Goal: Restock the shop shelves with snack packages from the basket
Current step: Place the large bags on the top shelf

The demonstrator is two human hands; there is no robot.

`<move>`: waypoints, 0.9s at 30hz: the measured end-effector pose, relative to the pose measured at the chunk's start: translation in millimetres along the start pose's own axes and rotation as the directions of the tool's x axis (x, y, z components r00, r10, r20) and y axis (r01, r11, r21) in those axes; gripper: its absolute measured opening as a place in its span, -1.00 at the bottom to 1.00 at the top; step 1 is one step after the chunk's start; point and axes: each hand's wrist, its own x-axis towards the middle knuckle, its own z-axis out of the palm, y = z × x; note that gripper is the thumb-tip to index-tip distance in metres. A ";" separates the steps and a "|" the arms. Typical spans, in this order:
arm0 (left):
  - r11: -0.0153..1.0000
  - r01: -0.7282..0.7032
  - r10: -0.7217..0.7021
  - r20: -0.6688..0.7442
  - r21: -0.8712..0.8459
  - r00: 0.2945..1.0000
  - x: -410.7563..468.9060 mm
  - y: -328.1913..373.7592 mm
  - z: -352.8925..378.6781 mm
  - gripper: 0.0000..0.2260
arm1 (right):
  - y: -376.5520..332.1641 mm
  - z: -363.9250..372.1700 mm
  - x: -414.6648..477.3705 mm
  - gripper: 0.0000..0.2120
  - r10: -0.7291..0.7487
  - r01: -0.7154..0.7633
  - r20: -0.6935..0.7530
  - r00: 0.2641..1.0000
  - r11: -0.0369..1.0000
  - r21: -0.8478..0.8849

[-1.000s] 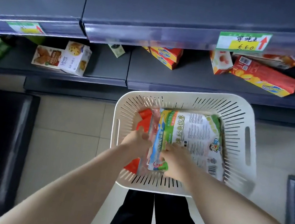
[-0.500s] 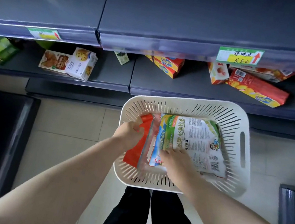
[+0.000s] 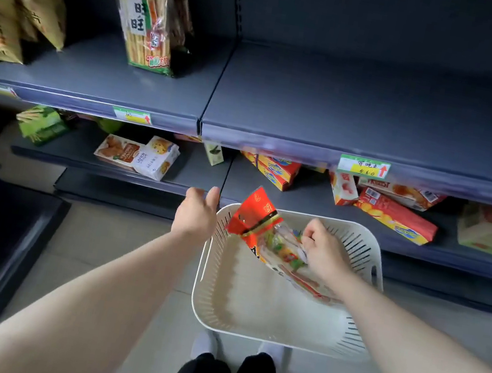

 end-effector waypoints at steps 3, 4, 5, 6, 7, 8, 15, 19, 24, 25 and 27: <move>0.996 0.074 -0.075 -0.025 -0.051 0.997 -5.5 -7.0 -8.3 -0.65 | -6.4 -11.3 -6.4 -0.90 0.048 -0.044 -0.043 0.998 0.995 0.093; 0.996 0.084 -0.085 -0.018 -0.044 0.996 -6.5 -10.0 -10.8 -0.60 | -8.5 -14.4 -10.0 -0.89 0.063 -0.056 -0.054 0.997 0.990 0.133; 0.996 0.088 -0.088 -0.009 -0.033 0.996 -6.7 -12.4 -13.8 -0.55 | -11.5 -18.2 -14.3 -0.88 0.072 -0.060 -0.068 0.995 0.984 0.168; 0.995 0.093 -0.093 0.006 -0.021 0.996 -6.5 -13.8 -17.2 -0.50 | -15.1 -23.0 -18.4 -0.88 0.076 -0.059 -0.084 0.994 0.980 0.192; 0.996 0.089 -0.089 0.019 0.000 0.996 -6.5 -14.1 -20.8 -0.48 | -19.8 -29.2 -23.3 -0.88 0.072 -0.049 -0.105 0.992 0.977 0.206; 0.997 0.075 -0.076 0.040 0.020 0.996 -6.7 -13.2 -24.1 -0.46 | -24.8 -36.0 -27.9 -0.88 0.065 -0.036 -0.128 0.990 0.974 0.222; 0.999 -0.047 0.046 0.137 0.004 0.990 -30.5 10.6 -47.9 -0.41 | -68.0 -84.0 -73.7 -0.82 0.186 0.061 -0.281 0.942 0.727 0.684; 0.983 -0.105 0.138 0.234 -0.148 0.962 -54.9 6.6 -63.1 -0.24 | -83.2 -92.8 -102.9 -0.77 0.374 0.076 -0.223 0.900 0.370 0.926; 0.908 -0.032 0.226 0.424 -0.418 0.877 -71.3 -14.3 -94.9 -0.08 | -100.9 -79.4 -137.7 -0.86 0.453 0.080 -0.120 0.883 0.107 0.991; 0.892 -0.029 0.250 0.439 -0.451 0.863 -74.4 -19.3 -102.4 -0.26 | -105.0 -76.4 -143.9 -0.88 0.449 0.088 -0.123 0.885 0.099 0.991; 0.879 -0.015 0.251 0.436 -0.477 0.864 -74.6 -32.5 -112.8 -0.41 | -112.5 -71.1 -152.3 -0.87 0.454 0.088 -0.132 0.881 0.116 0.989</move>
